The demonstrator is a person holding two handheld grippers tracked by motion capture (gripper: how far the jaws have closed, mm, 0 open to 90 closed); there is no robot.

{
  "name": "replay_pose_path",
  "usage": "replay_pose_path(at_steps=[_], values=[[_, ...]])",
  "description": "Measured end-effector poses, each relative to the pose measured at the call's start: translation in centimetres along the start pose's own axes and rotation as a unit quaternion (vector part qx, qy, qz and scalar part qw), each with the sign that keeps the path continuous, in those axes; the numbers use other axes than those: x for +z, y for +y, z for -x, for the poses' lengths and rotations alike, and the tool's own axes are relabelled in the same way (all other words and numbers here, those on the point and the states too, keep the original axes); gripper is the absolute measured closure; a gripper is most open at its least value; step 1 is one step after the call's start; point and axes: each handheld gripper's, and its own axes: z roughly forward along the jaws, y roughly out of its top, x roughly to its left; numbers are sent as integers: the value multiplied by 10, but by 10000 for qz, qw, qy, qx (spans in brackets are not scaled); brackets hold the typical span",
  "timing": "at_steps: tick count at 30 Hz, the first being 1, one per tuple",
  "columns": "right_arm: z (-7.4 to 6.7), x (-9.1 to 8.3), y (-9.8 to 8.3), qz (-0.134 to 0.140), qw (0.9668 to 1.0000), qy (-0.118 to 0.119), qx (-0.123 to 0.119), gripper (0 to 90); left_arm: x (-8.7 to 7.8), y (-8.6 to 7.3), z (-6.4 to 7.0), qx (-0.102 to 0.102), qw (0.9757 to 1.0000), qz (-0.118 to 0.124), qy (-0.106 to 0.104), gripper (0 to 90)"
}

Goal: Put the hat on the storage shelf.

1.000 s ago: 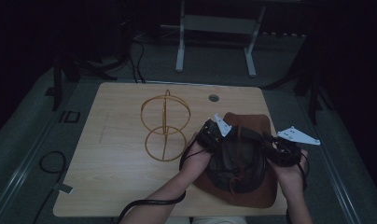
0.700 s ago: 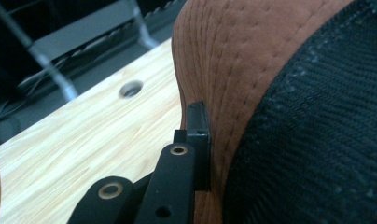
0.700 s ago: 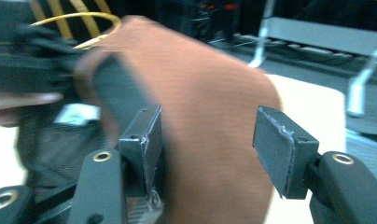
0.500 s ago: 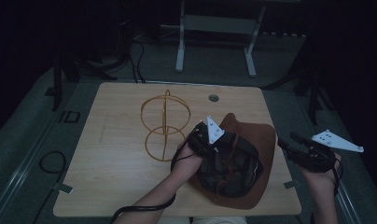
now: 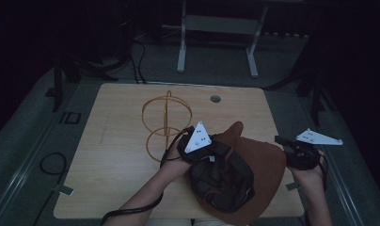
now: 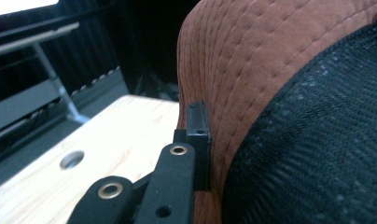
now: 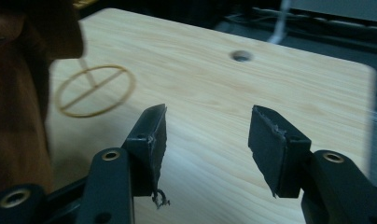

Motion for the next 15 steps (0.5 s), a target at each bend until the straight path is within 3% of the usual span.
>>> replay_pose_path(at_steps=[1,3,6,11,13,15], values=[[-10,6,2,30,9997,244,-16,463,-1,1,0,34,9999,87,-121,872],[-18,9,4,37,9990,426,-97,464,-2,4,3,224,9990,239,-297,872],[-35,12,10,122,9959,873,-183,463,0,9,10,371,9976,279,-506,872],[-59,17,17,141,9898,1364,-392,449,3,15,17,511,9968,450,-419,872],[-64,19,19,210,9889,1393,-474,450,4,17,18,585,9966,452,-356,872],[-65,21,20,258,9858,1598,-437,450,6,18,21,641,9965,464,-283,872]])
